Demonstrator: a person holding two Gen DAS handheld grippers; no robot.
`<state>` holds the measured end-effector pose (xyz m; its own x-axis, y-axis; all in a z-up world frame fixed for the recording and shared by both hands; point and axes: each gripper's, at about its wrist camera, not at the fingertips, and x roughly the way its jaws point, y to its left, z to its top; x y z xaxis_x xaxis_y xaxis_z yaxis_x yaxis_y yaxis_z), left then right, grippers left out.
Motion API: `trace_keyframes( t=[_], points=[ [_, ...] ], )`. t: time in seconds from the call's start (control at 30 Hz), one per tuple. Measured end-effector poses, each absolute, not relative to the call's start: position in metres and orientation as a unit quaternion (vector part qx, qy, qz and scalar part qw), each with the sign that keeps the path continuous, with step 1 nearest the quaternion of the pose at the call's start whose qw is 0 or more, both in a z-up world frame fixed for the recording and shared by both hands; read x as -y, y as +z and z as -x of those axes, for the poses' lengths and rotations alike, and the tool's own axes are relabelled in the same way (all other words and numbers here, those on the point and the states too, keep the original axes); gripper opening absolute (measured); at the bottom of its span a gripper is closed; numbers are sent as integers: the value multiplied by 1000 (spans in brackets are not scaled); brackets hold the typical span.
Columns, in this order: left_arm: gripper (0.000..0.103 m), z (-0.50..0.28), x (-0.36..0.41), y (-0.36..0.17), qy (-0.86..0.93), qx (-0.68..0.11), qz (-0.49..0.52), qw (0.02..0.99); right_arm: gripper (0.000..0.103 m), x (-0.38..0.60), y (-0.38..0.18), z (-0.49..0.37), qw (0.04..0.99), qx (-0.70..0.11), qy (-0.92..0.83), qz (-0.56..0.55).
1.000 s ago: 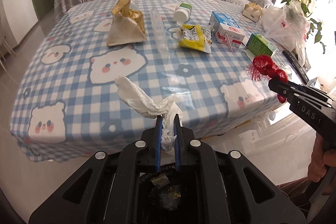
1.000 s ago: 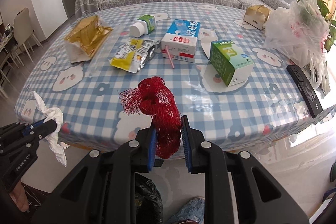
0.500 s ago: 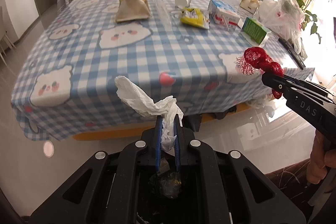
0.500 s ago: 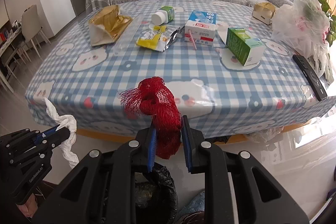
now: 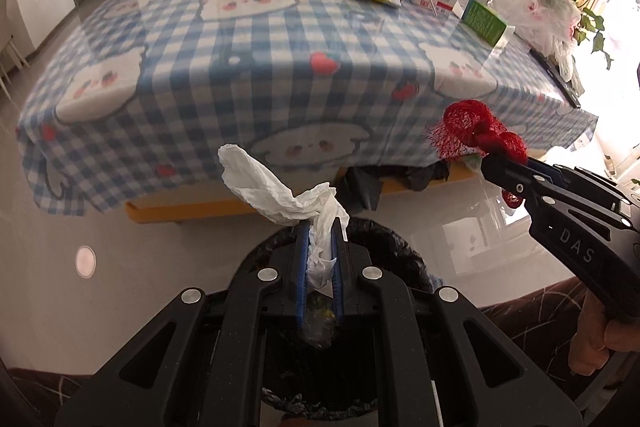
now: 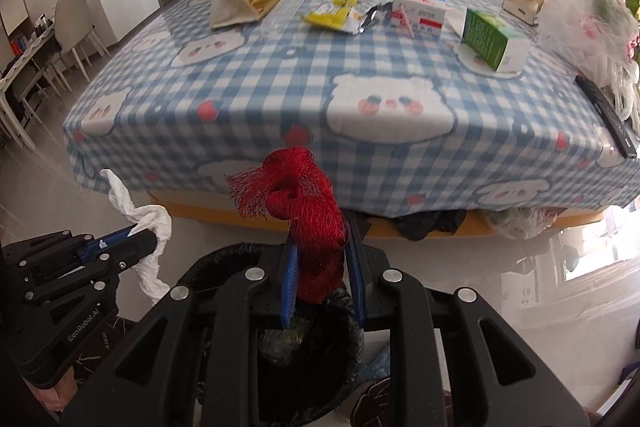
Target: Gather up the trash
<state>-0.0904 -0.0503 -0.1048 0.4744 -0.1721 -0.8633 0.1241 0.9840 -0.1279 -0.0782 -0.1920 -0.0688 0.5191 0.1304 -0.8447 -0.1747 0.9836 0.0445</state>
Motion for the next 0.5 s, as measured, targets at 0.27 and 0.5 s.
trace_keyframes(
  t=[0.27,0.5],
  points=[
    [9,114,47,-120,-81,-515,33,853,20,188,-87,103,860,-503,87,23],
    [9,128,45,-141,-71,-531,35,844,20,187,-102,119,849,-523,79,22]
  ],
)
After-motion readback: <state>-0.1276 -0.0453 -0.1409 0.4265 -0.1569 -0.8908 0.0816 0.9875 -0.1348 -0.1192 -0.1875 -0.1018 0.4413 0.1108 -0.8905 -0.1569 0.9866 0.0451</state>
